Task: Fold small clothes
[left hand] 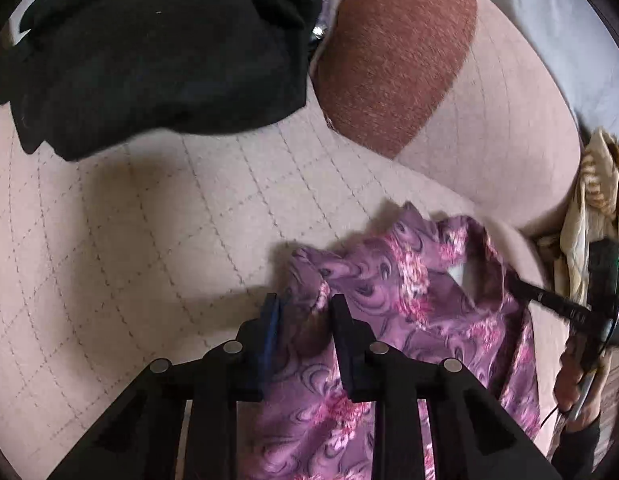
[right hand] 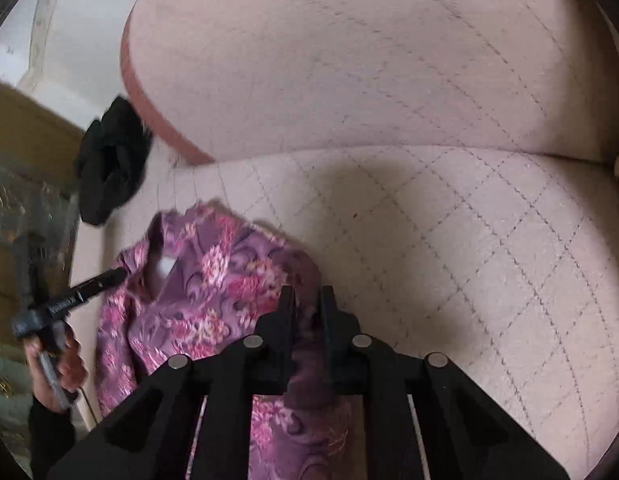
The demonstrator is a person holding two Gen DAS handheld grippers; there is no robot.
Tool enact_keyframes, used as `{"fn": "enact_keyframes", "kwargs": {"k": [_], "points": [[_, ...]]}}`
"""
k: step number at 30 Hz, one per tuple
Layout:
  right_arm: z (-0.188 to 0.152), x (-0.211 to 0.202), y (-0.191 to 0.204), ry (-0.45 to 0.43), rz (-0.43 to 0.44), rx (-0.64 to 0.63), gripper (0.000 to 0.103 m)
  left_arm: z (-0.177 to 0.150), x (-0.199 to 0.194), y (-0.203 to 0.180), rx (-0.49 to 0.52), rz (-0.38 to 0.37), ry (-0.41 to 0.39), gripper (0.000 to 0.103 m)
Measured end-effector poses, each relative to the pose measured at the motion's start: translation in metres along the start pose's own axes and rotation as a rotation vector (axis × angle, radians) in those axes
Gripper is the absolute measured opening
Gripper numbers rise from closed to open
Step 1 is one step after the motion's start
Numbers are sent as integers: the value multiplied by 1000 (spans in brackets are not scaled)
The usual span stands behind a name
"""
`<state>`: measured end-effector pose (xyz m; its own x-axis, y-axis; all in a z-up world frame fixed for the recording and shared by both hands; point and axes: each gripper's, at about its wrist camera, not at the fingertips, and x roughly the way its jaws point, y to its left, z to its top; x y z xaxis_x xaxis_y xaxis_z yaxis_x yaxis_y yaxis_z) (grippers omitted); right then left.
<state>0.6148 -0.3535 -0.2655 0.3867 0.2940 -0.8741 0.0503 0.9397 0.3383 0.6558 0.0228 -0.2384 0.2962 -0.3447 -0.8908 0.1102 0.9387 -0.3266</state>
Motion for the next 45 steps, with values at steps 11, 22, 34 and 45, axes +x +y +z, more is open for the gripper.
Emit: {"fn": "enact_keyframes", "kwargs": {"k": [11,22,34,45], "points": [[-4,-39,-3,-61,-53,-12,6,0,-78,-2,14,3,-158,7],[-161,-197,43,-211,-4,-133,6,-187,-244,-47,152,-74,-279,7],[-384,-153,31,-109,-130,73,6,-386,-167,-21,-32,117,-23,8],[-443,-177,3,-130,-37,192,34,-442,-211,-7,-194,-53,-110,43]]}}
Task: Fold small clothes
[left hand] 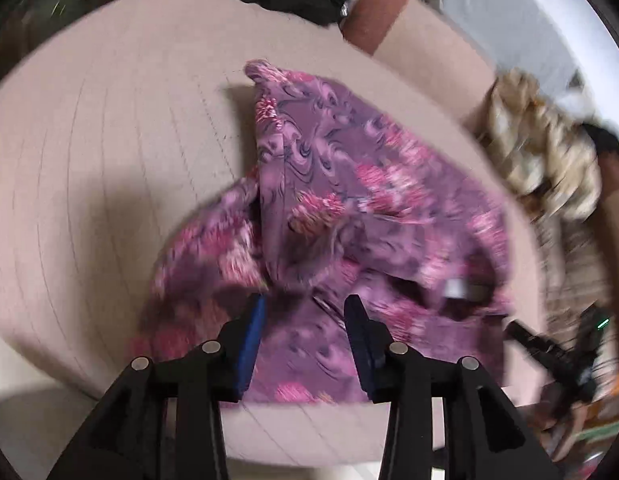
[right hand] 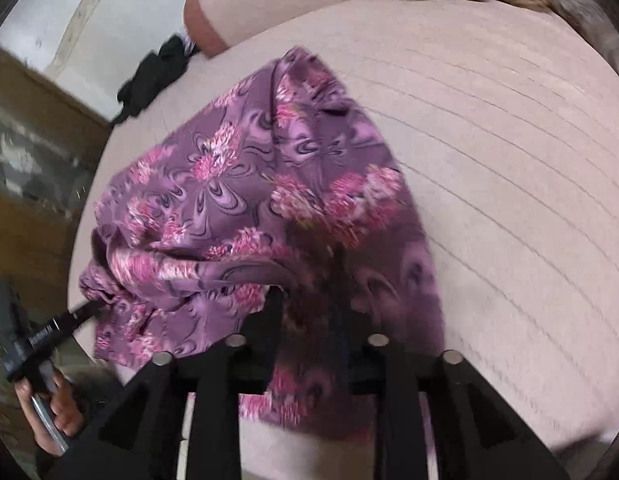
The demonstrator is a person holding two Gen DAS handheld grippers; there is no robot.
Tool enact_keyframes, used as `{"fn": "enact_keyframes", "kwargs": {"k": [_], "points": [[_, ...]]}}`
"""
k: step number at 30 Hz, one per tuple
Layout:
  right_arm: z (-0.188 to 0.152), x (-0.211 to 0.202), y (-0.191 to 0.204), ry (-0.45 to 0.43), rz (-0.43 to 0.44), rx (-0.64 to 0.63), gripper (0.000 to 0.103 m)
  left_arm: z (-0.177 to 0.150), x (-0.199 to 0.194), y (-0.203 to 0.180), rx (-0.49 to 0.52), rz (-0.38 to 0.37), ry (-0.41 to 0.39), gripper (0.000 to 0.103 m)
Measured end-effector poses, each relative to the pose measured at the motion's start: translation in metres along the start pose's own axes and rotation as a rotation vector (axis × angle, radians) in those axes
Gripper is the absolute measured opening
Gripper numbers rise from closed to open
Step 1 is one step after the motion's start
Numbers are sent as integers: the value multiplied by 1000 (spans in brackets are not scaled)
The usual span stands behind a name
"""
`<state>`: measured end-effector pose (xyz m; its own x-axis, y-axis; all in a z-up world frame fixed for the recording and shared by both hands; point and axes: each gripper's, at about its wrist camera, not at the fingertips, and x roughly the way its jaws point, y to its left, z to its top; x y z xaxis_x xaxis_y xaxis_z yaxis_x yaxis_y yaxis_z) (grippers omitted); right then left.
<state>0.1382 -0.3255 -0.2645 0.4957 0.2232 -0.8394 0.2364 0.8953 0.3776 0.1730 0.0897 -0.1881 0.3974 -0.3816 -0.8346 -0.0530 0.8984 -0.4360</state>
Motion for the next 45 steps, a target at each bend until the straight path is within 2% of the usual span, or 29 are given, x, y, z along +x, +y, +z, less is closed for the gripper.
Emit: {"fn": "enact_keyframes", "kwargs": {"k": [1,3,5,7,9,10,13,15,18,20,22,23,24,25,26,27,28,32,34,36,37,38,40,42,44,45], "points": [[-3,-9,-2,-20,18,15,52,-4,-5,2,-25,-11,-9,43],[-9,-29,-7,-75,80,55,71,-11,-11,7,-57,-32,-20,46],[-13,-36,-10,-90,160,91,71,-12,-15,9,-88,-72,-28,50],[-12,-34,-12,-84,213,117,71,-8,-19,8,-108,-99,-45,58],[-10,-25,-19,-57,292,179,71,1,-20,4,-132,-113,-67,79],[-6,-16,-18,-40,328,215,71,6,-18,2,-160,-122,-71,82],[0,9,-12,14,357,311,71,24,1,1,-257,-163,-8,83],[6,25,-11,49,396,367,71,36,15,1,-296,-155,20,83],[11,40,-15,64,403,434,71,49,29,2,-332,-21,35,83],[13,49,-20,70,386,457,71,45,35,12,-403,2,52,83],[14,53,-21,75,386,454,71,36,41,15,-416,26,77,82],[15,52,-19,72,377,442,70,31,41,12,-395,32,78,80],[16,50,-14,72,345,414,65,26,39,7,-360,43,67,78],[18,50,-9,75,315,391,56,22,37,3,-324,55,61,78],[18,47,-2,84,243,345,51,18,36,1,-296,62,61,75],[18,45,3,87,196,319,40,15,35,2,-279,49,66,74],[17,44,6,90,173,309,35,11,33,7,-277,23,57,73],[21,44,-2,83,234,354,35,10,33,20,-301,-53,31,70],[22,46,-7,78,272,382,48,15,31,18,-300,-90,28,70],[23,50,-6,79,305,379,55,19,27,16,-326,-174,29,70],[25,50,-2,79,284,357,55,22,25,16,-338,-184,27,70],[25,50,1,76,262,333,53,26,22,16,-348,-176,23,70],[27,47,9,60,188,283,35,32,28,17,-370,-148,54,70],[26,50,11,59,159,264,27,32,41,20,-432,-148,98,70],[25,53,9,60,162,262,26,30,44,24,-509,-214,107,70],[24,54,8,59,164,262,26,30,43,23,-499,-191,104,70]]}}
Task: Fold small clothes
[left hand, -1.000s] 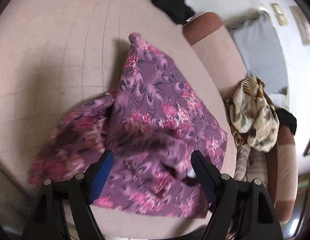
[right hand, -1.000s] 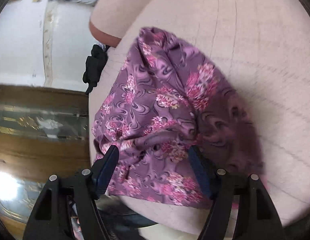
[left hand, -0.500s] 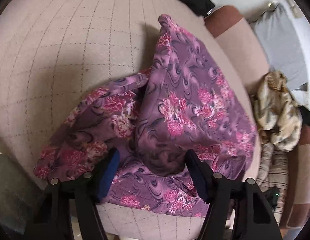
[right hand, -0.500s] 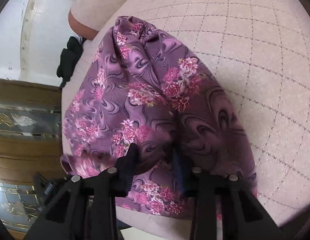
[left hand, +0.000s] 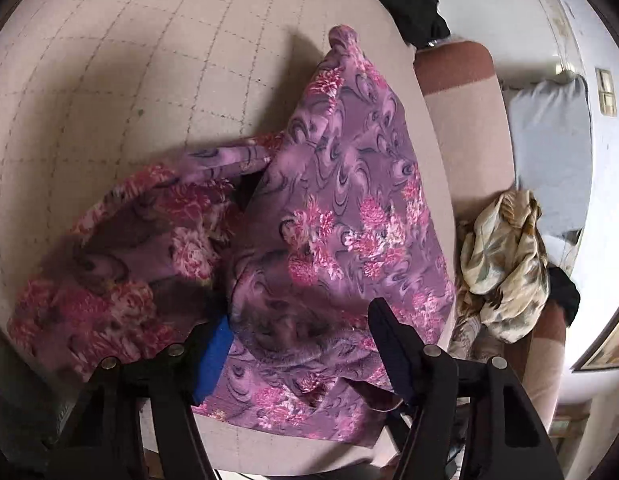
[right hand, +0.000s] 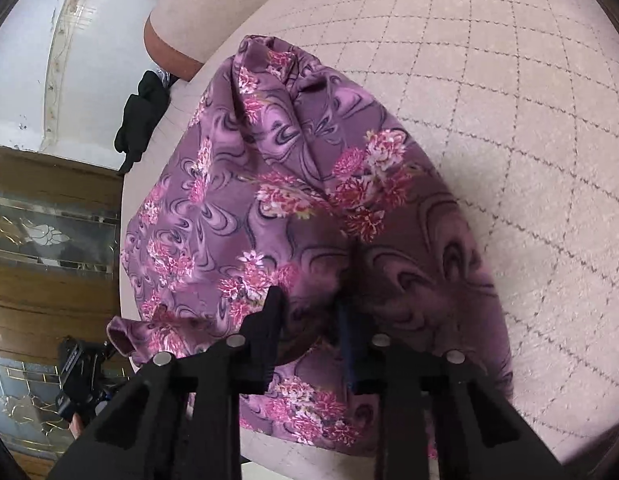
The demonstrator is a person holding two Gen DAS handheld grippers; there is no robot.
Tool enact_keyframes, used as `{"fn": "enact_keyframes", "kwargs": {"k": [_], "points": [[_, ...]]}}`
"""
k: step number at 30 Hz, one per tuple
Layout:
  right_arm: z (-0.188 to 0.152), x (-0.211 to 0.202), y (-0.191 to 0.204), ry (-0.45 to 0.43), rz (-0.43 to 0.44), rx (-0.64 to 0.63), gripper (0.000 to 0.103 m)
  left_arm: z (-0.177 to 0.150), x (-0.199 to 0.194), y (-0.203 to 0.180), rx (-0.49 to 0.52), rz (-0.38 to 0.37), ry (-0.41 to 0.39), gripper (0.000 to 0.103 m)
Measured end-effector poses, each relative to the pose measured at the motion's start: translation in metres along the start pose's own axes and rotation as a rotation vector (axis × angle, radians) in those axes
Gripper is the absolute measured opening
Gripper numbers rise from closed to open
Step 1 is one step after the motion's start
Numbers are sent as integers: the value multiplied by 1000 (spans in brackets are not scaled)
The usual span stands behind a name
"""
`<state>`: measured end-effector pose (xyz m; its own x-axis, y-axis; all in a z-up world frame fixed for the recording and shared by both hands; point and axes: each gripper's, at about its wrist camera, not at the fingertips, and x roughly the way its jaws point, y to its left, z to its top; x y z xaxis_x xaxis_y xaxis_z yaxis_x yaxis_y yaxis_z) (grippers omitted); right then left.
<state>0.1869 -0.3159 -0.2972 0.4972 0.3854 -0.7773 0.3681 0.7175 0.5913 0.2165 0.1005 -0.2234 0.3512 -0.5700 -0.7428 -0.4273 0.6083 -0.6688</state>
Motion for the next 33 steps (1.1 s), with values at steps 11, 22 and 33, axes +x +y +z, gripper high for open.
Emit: {"fn": "enact_keyframes", "kwargs": {"k": [11,22,33], "points": [[-12,-15,-6,-10,-89,-84,9,-23,-1,6,196,212,-37,9],[-38,-71,1,-75,-116,-158,7,-33,-27,-7,456,273,-123,8],[-42,-46,-2,-68,-307,-217,46,-48,-47,-3,492,289,-93,45]]}}
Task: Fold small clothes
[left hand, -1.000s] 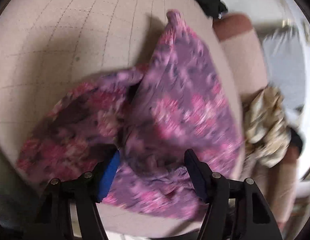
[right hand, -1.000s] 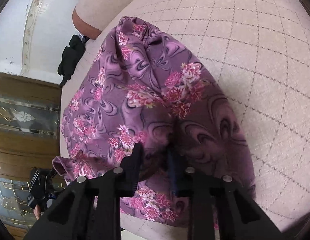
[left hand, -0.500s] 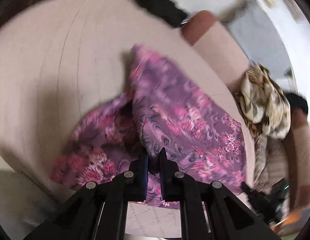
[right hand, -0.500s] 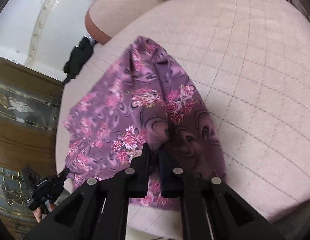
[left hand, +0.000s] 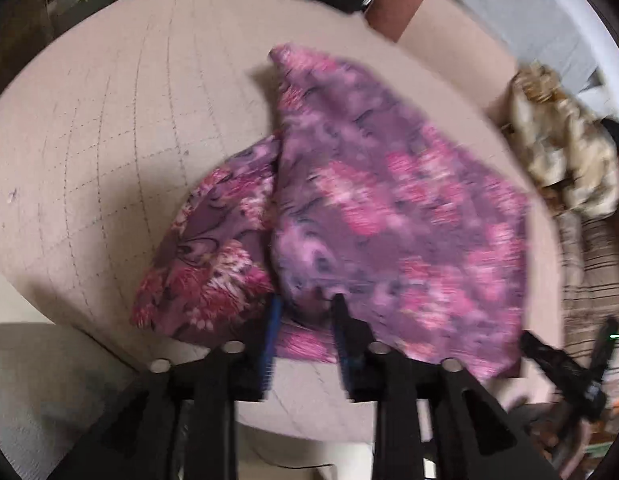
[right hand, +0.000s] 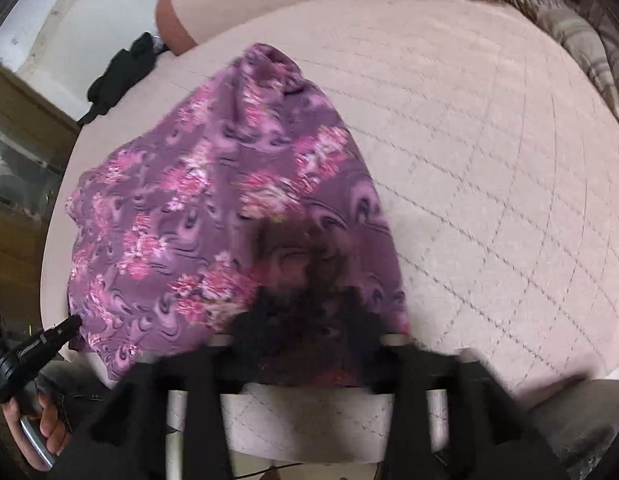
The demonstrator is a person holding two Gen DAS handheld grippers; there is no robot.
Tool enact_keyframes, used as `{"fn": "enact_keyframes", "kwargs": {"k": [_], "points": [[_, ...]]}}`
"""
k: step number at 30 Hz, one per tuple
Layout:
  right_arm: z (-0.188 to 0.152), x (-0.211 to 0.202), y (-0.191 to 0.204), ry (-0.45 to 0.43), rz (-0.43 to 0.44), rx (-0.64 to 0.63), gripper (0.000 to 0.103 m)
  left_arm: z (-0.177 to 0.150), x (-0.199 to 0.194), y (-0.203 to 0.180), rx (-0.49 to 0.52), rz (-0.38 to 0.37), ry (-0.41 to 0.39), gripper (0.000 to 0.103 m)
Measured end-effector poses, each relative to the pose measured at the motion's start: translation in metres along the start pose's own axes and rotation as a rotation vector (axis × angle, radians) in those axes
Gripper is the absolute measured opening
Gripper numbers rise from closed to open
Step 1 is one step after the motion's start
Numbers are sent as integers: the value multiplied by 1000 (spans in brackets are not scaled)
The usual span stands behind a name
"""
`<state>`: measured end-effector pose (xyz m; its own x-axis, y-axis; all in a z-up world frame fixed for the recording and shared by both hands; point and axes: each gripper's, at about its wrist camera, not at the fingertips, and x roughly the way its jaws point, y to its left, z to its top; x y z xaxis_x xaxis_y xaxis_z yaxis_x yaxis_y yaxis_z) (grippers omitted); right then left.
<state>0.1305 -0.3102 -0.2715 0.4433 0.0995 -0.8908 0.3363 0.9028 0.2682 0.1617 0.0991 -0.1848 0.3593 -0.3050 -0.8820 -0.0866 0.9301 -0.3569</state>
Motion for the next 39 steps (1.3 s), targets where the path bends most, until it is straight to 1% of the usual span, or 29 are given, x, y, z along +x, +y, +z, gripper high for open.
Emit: {"fn": "enact_keyframes", "kwargs": {"k": [1,2,3,5,7,8,10,12,15,17,19,20,21,22,23,24,25,26,27,29,30,31,32,33,34,35,37,38,39], "points": [[-2,-6,-4,-7,30,20,46,0,-16,1,2,-31,-39,54],[0,-18,-7,-37,83,32,47,3,-31,2,4,-46,-84,68],[3,-27,-7,-61,117,32,53,8,-40,2,7,-50,-115,72],[12,-42,-3,-92,158,14,65,29,-54,-4,31,-24,-153,73],[26,-53,6,-109,169,-31,66,60,-53,-6,43,25,-159,73],[37,-54,13,-101,168,-66,67,74,-47,-10,39,33,-167,73],[61,-50,22,-72,182,-100,67,105,-30,-14,39,63,-169,77],[93,-38,31,-47,218,-123,67,140,0,-14,29,53,-130,77],[131,-14,32,-32,218,-107,67,181,40,-8,8,15,-65,77],[164,11,30,-11,234,-79,67,195,63,-2,-16,3,-34,76],[180,30,26,10,256,-54,67,197,79,3,-29,0,-36,76],[187,42,25,18,270,-50,67,196,86,6,-51,17,-22,72],[189,54,25,30,270,-54,60,194,92,4,-66,19,-7,61],[188,63,26,38,253,-60,41,195,100,4,-70,16,12,57],[185,71,27,49,249,-62,31,196,105,4,-69,25,29,45],[182,77,27,66,252,-53,17,196,107,5,-74,53,40,26],[182,80,29,73,244,-47,16,197,108,7,-77,58,46,20],[183,78,31,70,228,-53,15,198,109,10,-84,48,44,11],[183,72,31,60,227,-58,14,200,106,15,-111,28,33,8],[188,52,29,29,232,-51,12,202,94,23,-161,-47,-12,6],[190,43,27,0,214,-45,11,203,83,23,-163,-76,-57,6],[192,35,24,-25,209,-36,11,204,74,20,-147,-80,-99,6],[192,30,23,-43,210,-30,11,205,71,15,-119,-60,-131,6],[191,27,23,-70,200,-39,11,208,72,11,-98,-32,-140,6],[191,29,23,-78,184,-48,11,212,80,7,-82,0,-123,6],[191,44,21,-44,156,-48,11,214,88,5,-68,18,-98,6],[189,64,13,2,131,-16,11,215,95,4,-49,67,-88,6],[187,64,10,3,135,-14,11,214,101,7,-49,86,-71,6],[187,59,9,-6,143,-16,11,215,106,10,-59,85,-56,6]]}}
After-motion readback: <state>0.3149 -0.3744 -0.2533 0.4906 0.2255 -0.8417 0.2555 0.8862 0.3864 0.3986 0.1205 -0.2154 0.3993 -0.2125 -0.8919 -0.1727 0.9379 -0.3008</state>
